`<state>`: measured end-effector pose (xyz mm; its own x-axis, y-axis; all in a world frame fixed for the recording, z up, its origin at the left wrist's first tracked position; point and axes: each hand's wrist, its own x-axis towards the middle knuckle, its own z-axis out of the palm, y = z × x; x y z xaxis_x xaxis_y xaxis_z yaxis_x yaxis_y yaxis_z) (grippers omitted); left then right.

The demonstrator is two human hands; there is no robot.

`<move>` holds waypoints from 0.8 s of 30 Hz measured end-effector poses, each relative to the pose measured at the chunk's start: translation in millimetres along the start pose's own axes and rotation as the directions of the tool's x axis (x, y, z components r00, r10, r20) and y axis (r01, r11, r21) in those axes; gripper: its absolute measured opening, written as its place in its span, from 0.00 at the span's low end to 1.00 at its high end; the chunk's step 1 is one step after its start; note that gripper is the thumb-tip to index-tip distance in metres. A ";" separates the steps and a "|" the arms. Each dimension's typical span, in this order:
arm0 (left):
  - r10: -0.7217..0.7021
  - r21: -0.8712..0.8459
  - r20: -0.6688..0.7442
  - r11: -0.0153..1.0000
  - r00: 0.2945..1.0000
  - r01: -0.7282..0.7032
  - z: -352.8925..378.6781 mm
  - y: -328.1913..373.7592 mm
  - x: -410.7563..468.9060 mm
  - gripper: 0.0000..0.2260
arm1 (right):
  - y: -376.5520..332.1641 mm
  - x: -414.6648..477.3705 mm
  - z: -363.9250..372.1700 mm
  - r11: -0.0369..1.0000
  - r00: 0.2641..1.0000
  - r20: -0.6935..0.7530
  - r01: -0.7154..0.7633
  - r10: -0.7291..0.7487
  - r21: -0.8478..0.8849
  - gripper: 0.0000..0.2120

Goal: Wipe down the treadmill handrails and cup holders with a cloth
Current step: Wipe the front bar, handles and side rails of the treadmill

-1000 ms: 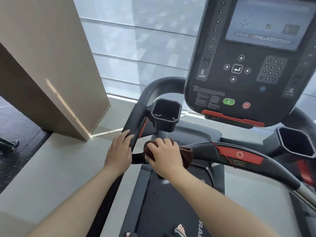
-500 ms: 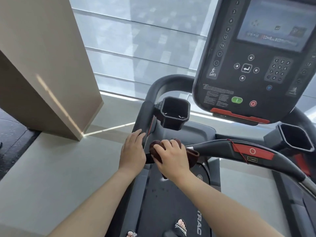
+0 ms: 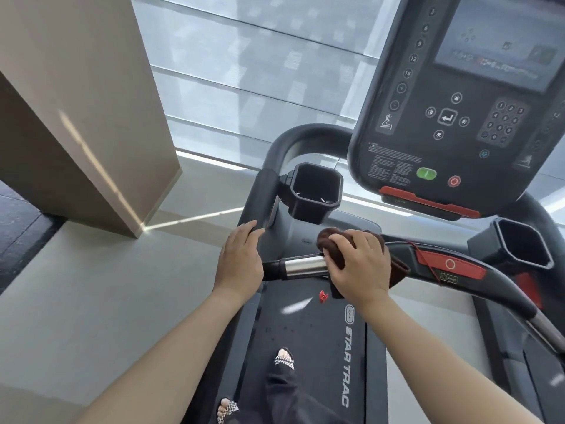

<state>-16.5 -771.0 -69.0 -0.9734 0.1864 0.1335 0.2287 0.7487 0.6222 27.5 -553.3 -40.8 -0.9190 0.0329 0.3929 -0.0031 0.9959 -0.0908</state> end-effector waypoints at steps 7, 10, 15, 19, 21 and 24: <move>-0.031 0.066 0.056 0.997 0.998 0.027 -1.8 4.7 -1.2 0.21 | -19.4 -6.3 6.3 0.966 0.956 0.137 0.258 -0.260 0.030 0.14; -0.067 0.088 0.110 0.994 0.992 0.057 -2.1 3.9 5.8 0.23 | 1.6 2.0 -4.0 0.959 0.937 0.208 0.278 -0.281 0.044 0.15; -0.131 0.099 0.098 0.988 0.987 0.121 0.7 2.9 23.5 0.24 | 16.0 30.2 -17.6 0.980 0.959 0.274 0.025 -0.079 0.196 0.13; -0.123 0.123 0.028 0.985 0.992 0.118 6.2 -0.1 26.6 0.23 | 6.0 49.8 -15.6 0.944 0.956 0.283 -0.023 -0.075 0.328 0.13; -0.131 0.087 0.020 0.988 0.991 0.129 7.0 -1.8 26.6 0.23 | -3.4 63.6 -12.2 0.910 0.959 0.271 -0.042 -0.078 0.412 0.13; -0.177 0.016 -0.008 0.984 0.984 0.178 3.9 -3.3 22.8 0.24 | -24.3 88.7 -6.2 0.853 0.960 0.248 -0.020 -0.129 0.522 0.14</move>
<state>-39.3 -766.7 -71.0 -0.9986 0.0456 0.0271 0.0525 0.7797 0.6240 -51.5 -574.0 2.0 -0.9797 -0.1183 0.1619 -0.1902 0.8043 -0.5630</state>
